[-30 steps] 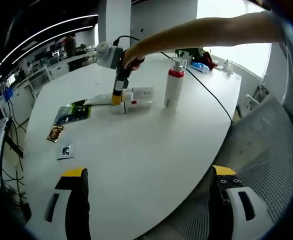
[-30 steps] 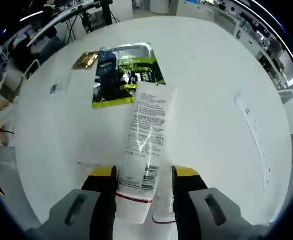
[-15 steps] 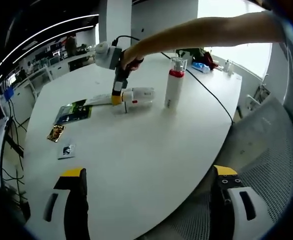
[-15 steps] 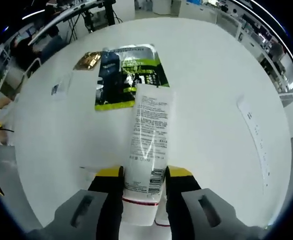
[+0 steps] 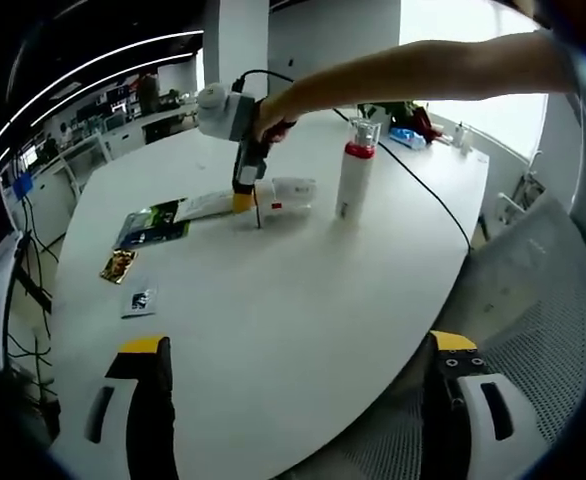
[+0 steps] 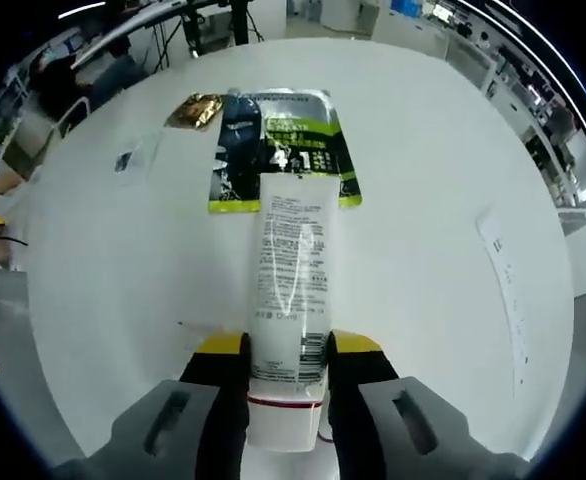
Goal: Arrange the skincare products in the storage area until every visible bottle or jar stands upright without overlapping.
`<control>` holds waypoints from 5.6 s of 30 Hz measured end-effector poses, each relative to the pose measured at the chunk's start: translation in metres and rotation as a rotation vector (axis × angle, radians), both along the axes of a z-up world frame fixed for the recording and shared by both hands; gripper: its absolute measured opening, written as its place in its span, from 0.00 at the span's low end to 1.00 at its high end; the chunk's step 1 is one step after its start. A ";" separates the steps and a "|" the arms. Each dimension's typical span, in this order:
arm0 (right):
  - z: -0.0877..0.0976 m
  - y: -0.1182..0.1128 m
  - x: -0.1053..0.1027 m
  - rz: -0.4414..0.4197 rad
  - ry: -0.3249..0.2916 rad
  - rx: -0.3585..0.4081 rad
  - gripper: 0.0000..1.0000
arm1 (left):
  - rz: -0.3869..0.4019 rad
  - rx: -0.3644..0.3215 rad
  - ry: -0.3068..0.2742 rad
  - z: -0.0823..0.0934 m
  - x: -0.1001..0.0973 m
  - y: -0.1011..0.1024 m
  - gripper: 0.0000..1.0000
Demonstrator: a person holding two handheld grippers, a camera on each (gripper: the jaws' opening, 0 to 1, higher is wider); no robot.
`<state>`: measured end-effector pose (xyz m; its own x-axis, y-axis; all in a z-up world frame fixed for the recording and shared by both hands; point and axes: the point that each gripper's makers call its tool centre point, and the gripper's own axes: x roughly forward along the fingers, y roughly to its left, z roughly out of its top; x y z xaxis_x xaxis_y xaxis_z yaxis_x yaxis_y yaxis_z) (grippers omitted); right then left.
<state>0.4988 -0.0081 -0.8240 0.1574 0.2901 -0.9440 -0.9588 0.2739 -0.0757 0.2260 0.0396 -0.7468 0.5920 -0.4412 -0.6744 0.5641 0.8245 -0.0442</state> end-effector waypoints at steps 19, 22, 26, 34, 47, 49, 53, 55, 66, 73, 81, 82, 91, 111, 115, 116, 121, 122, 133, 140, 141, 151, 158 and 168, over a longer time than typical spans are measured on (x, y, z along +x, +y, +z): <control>0.017 0.003 -0.017 0.058 0.019 0.029 0.27 | -0.013 0.006 0.002 -0.001 0.000 -0.002 0.98; 0.019 0.005 -0.022 0.071 0.015 0.024 0.27 | -0.015 0.006 0.003 -0.001 0.000 -0.002 0.98; 0.020 0.005 -0.024 0.086 0.022 0.022 0.27 | -0.017 0.008 0.004 -0.001 -0.001 -0.002 0.98; 0.025 0.010 -0.038 0.122 0.036 0.011 0.27 | -0.016 0.007 0.004 -0.001 0.000 -0.001 0.98; 0.033 0.016 -0.067 0.197 0.052 -0.002 0.27 | -0.018 0.012 -0.004 0.000 0.000 -0.002 0.97; 0.036 0.015 -0.071 0.200 0.055 -0.004 0.27 | -0.018 0.012 -0.005 0.000 0.000 -0.002 0.97; 0.036 0.013 -0.078 0.216 0.056 -0.020 0.27 | -0.023 0.014 -0.007 0.000 -0.001 -0.002 0.96; 0.037 0.010 -0.082 0.219 0.057 -0.024 0.27 | -0.027 0.014 -0.003 0.000 -0.001 -0.003 0.96; 0.043 0.005 -0.101 0.239 0.063 -0.023 0.27 | -0.049 0.023 0.006 -0.001 -0.004 -0.006 0.96; 0.043 0.006 -0.114 0.252 0.060 -0.015 0.27 | -0.101 0.151 -0.011 -0.003 -0.003 -0.006 0.96; 0.043 0.004 -0.131 0.272 0.062 -0.011 0.27 | -0.134 0.147 -0.035 0.009 0.005 -0.005 0.96; 0.044 0.003 -0.133 0.274 0.062 -0.012 0.27 | -0.140 0.156 -0.031 0.007 0.009 -0.002 0.96; 0.043 0.007 -0.135 0.282 0.087 0.002 0.27 | -0.148 0.188 -0.061 -0.005 0.039 0.017 0.95; 0.049 0.005 -0.154 0.273 0.106 0.038 0.27 | -0.208 0.305 -0.270 -0.027 0.092 0.020 0.66; 0.049 0.005 -0.156 0.262 0.115 0.049 0.27 | -0.233 0.336 -0.285 -0.035 0.097 0.018 0.57; 0.049 0.005 -0.156 0.261 0.116 0.050 0.27 | -0.231 0.337 -0.282 -0.038 0.097 0.018 0.56; 0.048 0.003 -0.154 0.252 0.124 0.058 0.23 | -0.281 0.393 -0.304 -0.048 0.099 0.016 0.47; 0.054 0.009 -0.161 0.248 0.157 0.102 0.03 | -0.284 0.402 -0.304 -0.052 0.100 0.018 0.44; 0.057 0.003 -0.166 0.236 0.111 0.099 0.01 | -0.410 0.491 -0.332 -0.065 0.101 0.008 0.25; 0.043 -0.006 -0.157 0.225 0.106 0.098 0.01 | -0.425 0.502 -0.360 -0.063 0.101 0.000 0.11; 0.039 -0.006 -0.147 0.222 0.115 0.096 0.01 | -0.420 0.493 -0.359 -0.062 0.101 0.000 0.09; 0.024 -0.006 -0.171 0.221 0.111 0.073 0.21 | -0.318 0.399 -0.341 -0.036 0.096 0.007 0.21; 0.017 -0.003 -0.180 0.199 0.105 0.059 0.37 | -0.198 0.313 -0.268 -0.015 0.081 0.024 0.41; 0.002 -0.001 -0.191 0.153 0.131 0.052 0.46 | -0.089 0.193 -0.197 0.021 0.044 0.018 0.72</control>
